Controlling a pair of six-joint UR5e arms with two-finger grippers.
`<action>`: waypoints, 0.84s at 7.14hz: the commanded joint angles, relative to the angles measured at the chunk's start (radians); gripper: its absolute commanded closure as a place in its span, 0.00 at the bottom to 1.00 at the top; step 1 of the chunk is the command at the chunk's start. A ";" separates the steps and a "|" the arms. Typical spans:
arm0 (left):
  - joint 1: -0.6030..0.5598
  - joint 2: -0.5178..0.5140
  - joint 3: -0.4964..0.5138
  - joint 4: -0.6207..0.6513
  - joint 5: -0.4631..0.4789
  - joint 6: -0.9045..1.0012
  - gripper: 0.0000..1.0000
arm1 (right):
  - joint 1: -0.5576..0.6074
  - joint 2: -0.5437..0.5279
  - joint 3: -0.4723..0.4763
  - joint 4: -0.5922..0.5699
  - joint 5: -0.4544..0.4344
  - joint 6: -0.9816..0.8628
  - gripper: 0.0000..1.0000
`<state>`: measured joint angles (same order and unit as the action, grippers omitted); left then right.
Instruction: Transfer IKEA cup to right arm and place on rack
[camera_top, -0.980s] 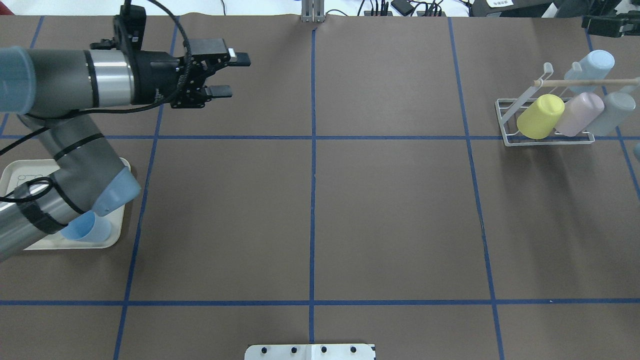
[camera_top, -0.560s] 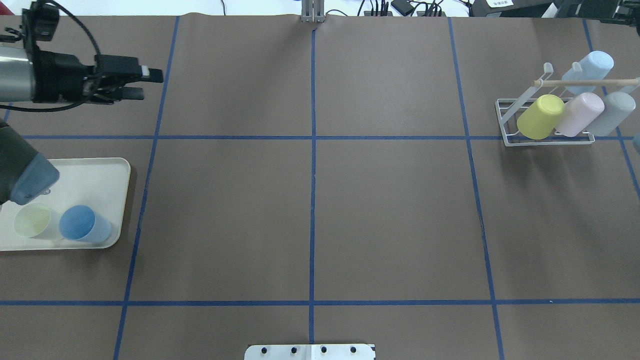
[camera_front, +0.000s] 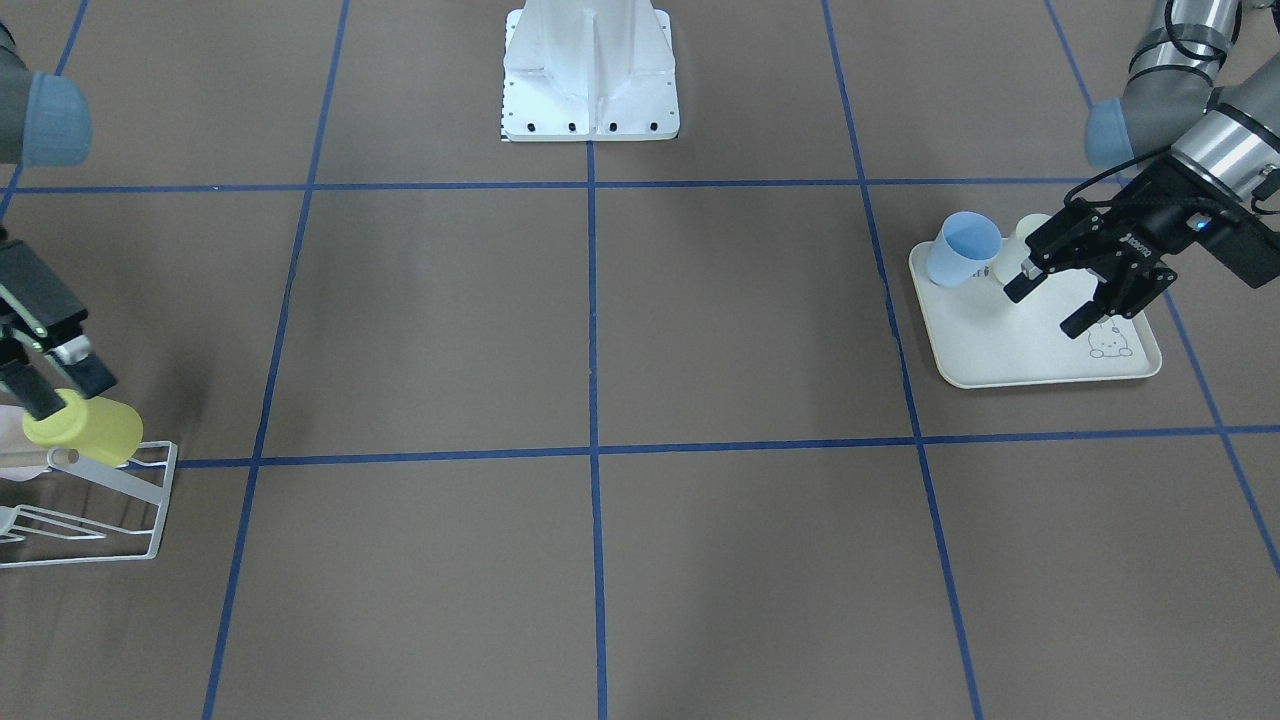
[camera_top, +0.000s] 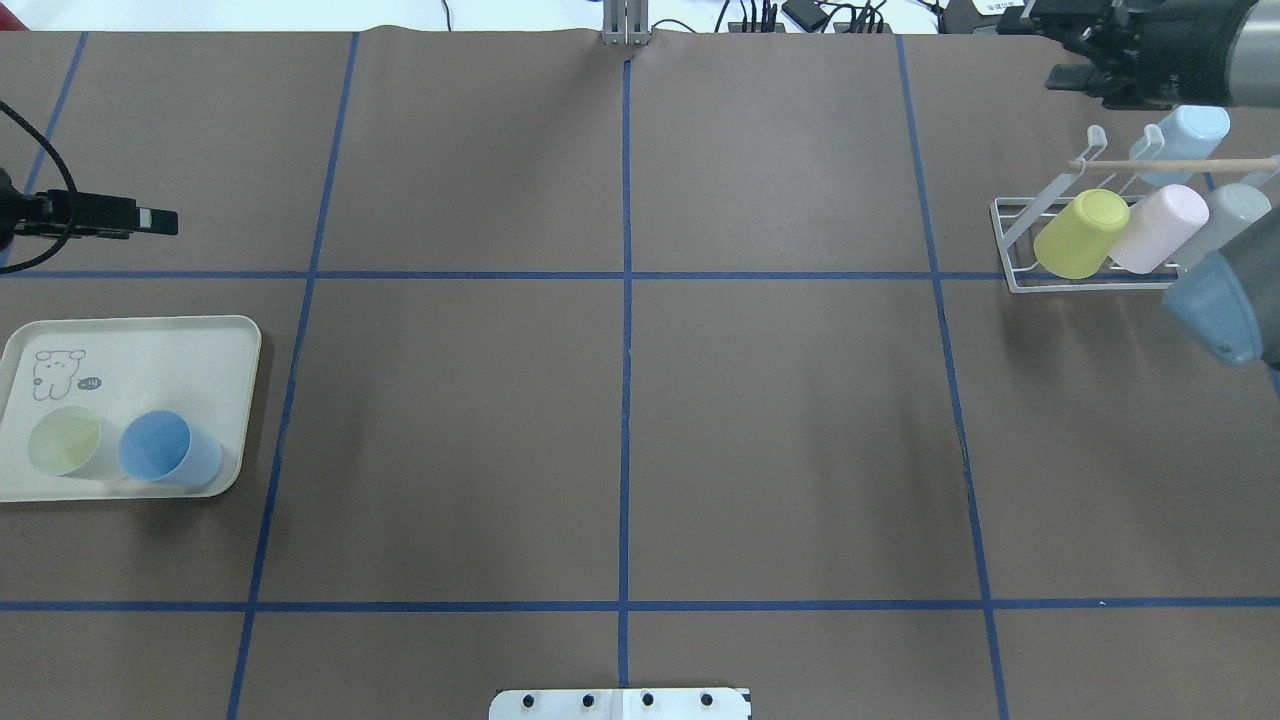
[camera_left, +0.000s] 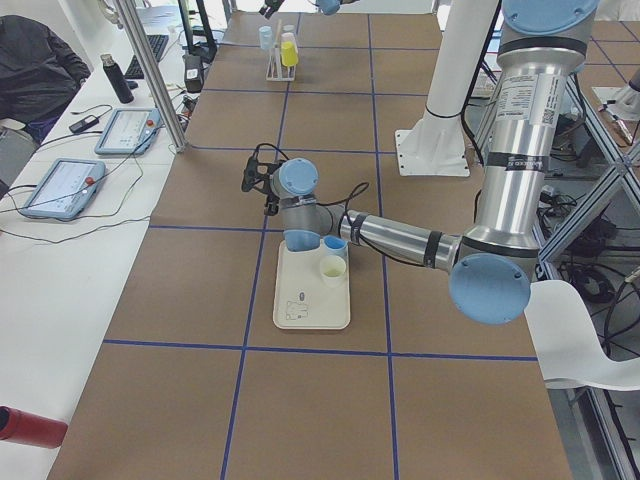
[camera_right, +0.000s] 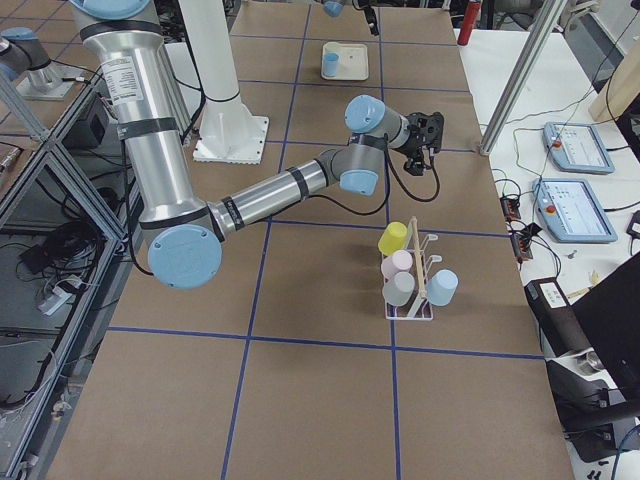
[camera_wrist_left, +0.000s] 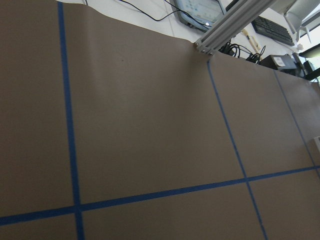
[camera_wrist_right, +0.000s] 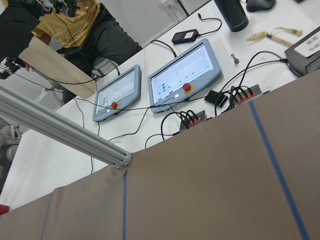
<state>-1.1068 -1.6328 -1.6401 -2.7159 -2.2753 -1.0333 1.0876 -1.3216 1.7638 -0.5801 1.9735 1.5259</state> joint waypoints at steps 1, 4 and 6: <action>-0.024 0.043 -0.006 0.175 0.008 0.230 0.01 | -0.055 0.019 0.002 0.057 -0.018 0.150 0.00; -0.045 0.203 -0.023 0.216 0.055 0.485 0.01 | -0.066 0.039 0.006 0.057 -0.019 0.195 0.00; -0.025 0.225 -0.033 0.273 0.118 0.507 0.01 | -0.071 0.039 0.008 0.058 -0.018 0.197 0.00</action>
<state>-1.1421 -1.4244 -1.6663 -2.4787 -2.1886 -0.5446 1.0192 -1.2830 1.7705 -0.5228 1.9547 1.7200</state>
